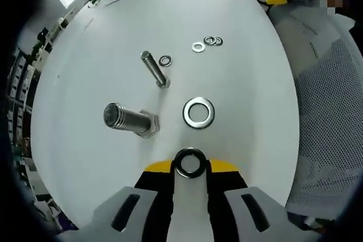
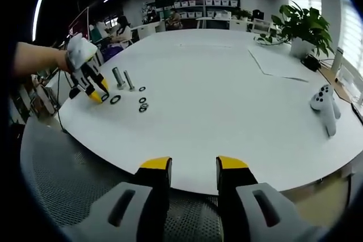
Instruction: Place the washer onto the threaded stud by aligning its center hole with the stud, sliding it down to the base, and recovering from edge contact or off-axis alignment until the washer reaches the visible bottom stop.
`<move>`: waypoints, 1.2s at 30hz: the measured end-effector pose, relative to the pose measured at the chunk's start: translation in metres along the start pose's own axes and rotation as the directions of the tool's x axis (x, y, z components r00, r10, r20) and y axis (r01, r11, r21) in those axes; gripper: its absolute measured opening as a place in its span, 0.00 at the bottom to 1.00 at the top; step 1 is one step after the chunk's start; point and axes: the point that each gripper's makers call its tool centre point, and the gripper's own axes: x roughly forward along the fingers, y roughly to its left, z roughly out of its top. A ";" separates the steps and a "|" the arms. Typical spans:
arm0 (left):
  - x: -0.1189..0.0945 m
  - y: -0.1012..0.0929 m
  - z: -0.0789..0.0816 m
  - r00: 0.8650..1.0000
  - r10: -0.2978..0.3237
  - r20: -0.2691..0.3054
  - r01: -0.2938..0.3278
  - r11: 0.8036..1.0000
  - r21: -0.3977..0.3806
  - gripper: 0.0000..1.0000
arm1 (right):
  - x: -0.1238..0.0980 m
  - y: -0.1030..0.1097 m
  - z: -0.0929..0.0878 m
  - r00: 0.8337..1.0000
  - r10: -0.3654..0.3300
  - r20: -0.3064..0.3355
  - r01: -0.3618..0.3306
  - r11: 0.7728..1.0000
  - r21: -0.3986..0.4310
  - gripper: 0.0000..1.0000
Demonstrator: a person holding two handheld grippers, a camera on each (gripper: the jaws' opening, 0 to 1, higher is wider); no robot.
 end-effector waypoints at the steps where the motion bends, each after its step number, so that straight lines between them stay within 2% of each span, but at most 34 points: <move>1: 0.000 0.001 -0.001 1.000 0.013 0.014 -0.013 0.999 -0.030 0.19 | 0.000 0.000 0.000 1.000 0.000 0.001 0.000 1.000 0.000 0.34; 6: -0.002 0.006 0.002 0.994 0.084 0.062 -0.082 0.996 -0.045 0.19 | 0.000 0.000 0.000 1.000 0.001 0.001 -0.001 1.000 0.000 0.34; 11: -0.005 0.010 0.005 0.991 0.107 0.084 -0.103 0.993 -0.051 0.19 | 0.000 0.000 0.000 1.000 0.002 0.001 -0.002 1.000 0.000 0.34; 21: -0.025 0.016 0.023 0.979 0.146 0.144 -0.136 0.988 -0.079 0.19 | 0.000 0.001 0.001 1.000 0.003 0.003 -0.003 1.000 0.000 0.34; 36: -0.053 0.023 0.042 0.961 0.197 0.193 -0.192 0.980 -0.040 0.19 | 0.000 0.000 0.001 1.000 0.003 0.008 -0.003 1.000 0.002 0.33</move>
